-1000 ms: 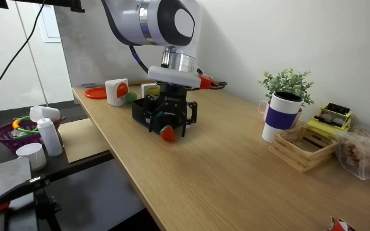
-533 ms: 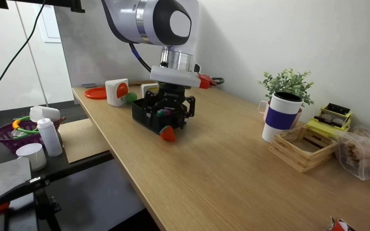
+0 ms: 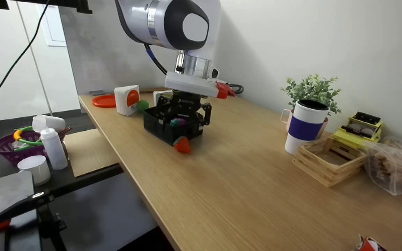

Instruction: Put the purple and red toys in the black box

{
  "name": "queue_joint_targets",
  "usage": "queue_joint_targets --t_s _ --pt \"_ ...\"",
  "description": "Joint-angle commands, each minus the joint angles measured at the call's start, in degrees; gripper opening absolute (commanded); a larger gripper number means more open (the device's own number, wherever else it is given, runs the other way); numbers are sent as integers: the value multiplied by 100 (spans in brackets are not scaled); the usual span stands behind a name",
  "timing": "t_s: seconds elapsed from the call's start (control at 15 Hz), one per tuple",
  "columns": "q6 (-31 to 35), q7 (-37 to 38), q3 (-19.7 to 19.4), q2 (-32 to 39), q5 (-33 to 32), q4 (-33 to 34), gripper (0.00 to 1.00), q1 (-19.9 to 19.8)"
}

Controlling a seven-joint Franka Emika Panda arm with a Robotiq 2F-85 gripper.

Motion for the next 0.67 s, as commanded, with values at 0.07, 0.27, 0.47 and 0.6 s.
queue_joint_targets --t_s 0.07,0.27,0.47,0.6 --pt "-41 -125 18 133 -37 61 100 -70" --pt "-132 -162 30 270 -4 158 100 -96" --pt "-226 -162 24 431 -14 261 100 -112" --pt "-274 -151 26 505 -11 312 100 -125"
